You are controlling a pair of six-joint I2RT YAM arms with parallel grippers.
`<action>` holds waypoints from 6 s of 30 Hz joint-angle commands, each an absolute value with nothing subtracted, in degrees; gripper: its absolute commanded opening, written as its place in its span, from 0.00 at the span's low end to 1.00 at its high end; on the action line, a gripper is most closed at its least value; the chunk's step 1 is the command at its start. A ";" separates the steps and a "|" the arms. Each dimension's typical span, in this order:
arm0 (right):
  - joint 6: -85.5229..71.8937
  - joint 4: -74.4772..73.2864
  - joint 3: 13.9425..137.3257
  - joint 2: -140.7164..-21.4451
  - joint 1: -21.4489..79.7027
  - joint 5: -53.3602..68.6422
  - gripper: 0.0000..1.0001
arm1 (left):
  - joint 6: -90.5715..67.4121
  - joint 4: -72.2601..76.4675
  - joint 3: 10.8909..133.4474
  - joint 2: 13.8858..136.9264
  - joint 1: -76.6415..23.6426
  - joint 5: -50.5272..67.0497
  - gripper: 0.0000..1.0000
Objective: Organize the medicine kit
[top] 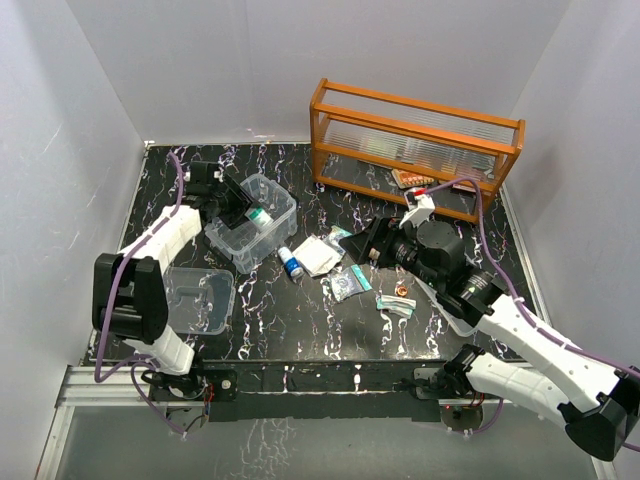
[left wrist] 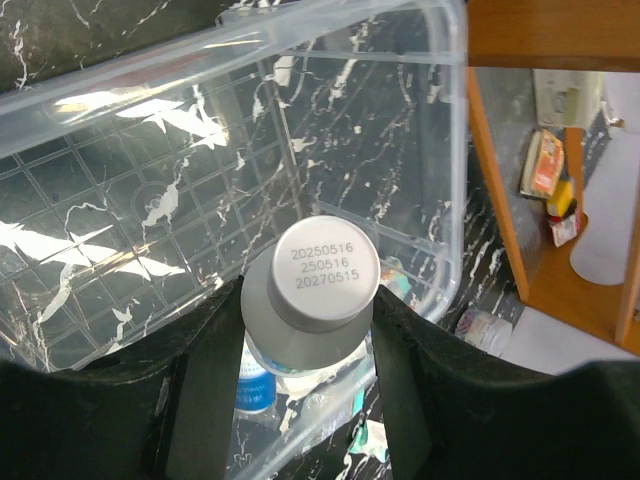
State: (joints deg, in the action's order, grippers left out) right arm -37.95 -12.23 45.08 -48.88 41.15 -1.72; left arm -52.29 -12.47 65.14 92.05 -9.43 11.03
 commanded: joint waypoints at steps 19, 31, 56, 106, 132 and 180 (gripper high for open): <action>-40.79 -11.73 43.84 -43.97 41.13 -3.03 0.84 | -52.69 -17.08 73.22 103.76 -14.88 6.26 0.59; -41.14 -12.59 43.24 -43.06 41.07 -3.53 0.84 | -51.71 -17.41 73.65 106.81 -16.06 5.93 0.41; -40.89 -13.34 43.24 -44.22 41.11 -4.56 0.83 | -48.83 -9.43 73.23 103.50 -17.56 -0.10 0.43; -21.33 -24.53 50.03 -62.19 40.70 -24.89 0.83 | -33.66 -24.56 84.42 95.84 -22.02 0.69 0.46; 5.90 -20.02 58.72 -91.70 30.59 -4.33 0.77 | -32.53 -30.78 70.49 67.81 -21.44 13.45 0.59; -27.28 13.05 49.50 -71.47 41.14 17.92 0.36 | -51.07 -1.18 53.45 65.41 -21.47 29.48 0.80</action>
